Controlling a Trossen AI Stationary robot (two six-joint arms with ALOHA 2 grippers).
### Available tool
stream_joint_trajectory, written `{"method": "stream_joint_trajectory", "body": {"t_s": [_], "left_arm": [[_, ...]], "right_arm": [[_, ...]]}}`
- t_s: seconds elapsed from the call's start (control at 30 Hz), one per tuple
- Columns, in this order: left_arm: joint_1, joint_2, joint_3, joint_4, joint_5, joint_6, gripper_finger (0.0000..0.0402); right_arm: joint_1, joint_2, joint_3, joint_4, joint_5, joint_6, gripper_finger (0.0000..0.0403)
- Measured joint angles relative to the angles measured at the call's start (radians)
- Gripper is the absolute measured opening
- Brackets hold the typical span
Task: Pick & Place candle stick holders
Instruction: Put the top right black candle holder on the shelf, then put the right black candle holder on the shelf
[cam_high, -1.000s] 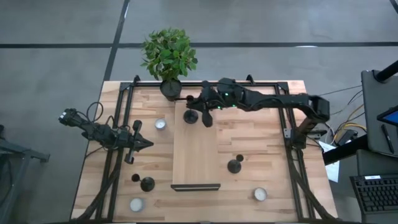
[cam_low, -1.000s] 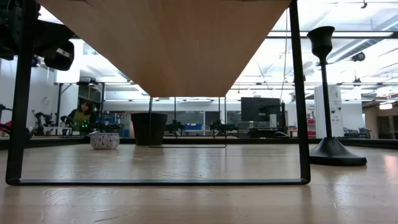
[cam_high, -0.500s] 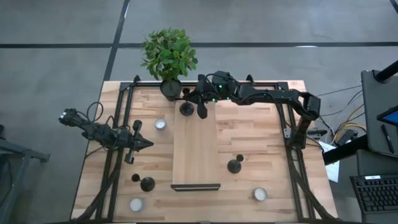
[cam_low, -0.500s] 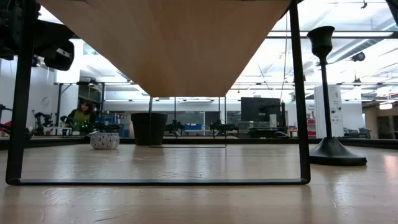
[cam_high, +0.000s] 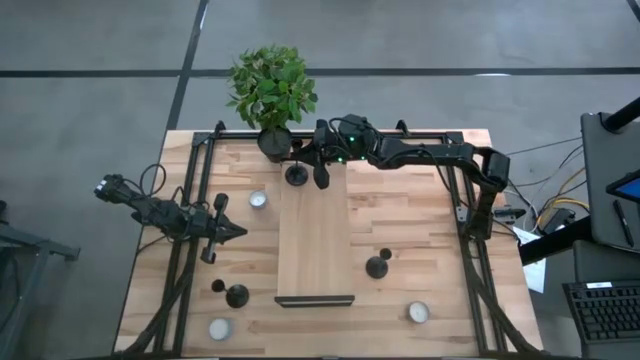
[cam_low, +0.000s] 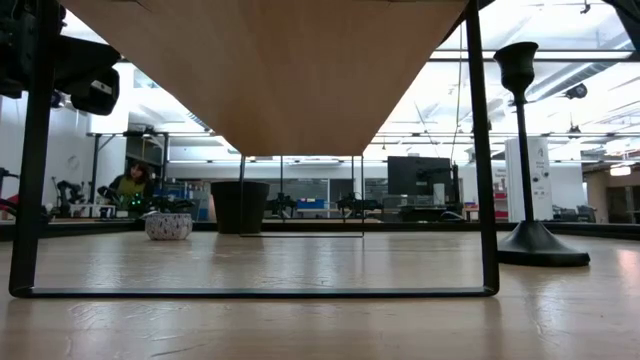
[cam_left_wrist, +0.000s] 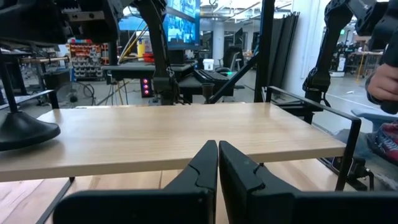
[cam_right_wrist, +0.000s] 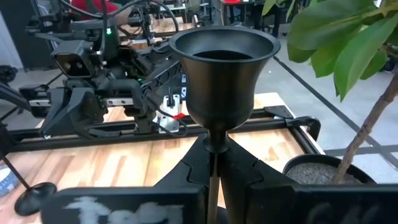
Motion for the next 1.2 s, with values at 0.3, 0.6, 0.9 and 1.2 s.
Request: {"method": "stream_joint_trajectory", "body": {"t_s": [0.3, 0.6, 0.9, 1.2], "left_arm": [[0.0, 0.0, 0.0, -0.002, 0.0, 0.0, 0.0014], [0.0, 0.0, 0.0, -0.003, 0.0, 0.0, 0.0014], [0.0, 0.0, 0.0, -0.003, 0.0, 0.0, 0.0014], [0.0, 0.0, 0.0, -0.003, 0.0, 0.0, 0.0014]], "right_arm": [[-0.002, 0.006, -0.001, -0.027, 0.0, -0.043, 0.0013], [-0.002, 0.017, 0.0, -0.024, 0.001, -0.039, 0.0035], [-0.002, 0.019, -0.002, -0.043, 0.008, -0.031, 0.0128], [-0.006, -0.036, -0.002, -0.239, 0.012, -0.1, 0.0204]]}}
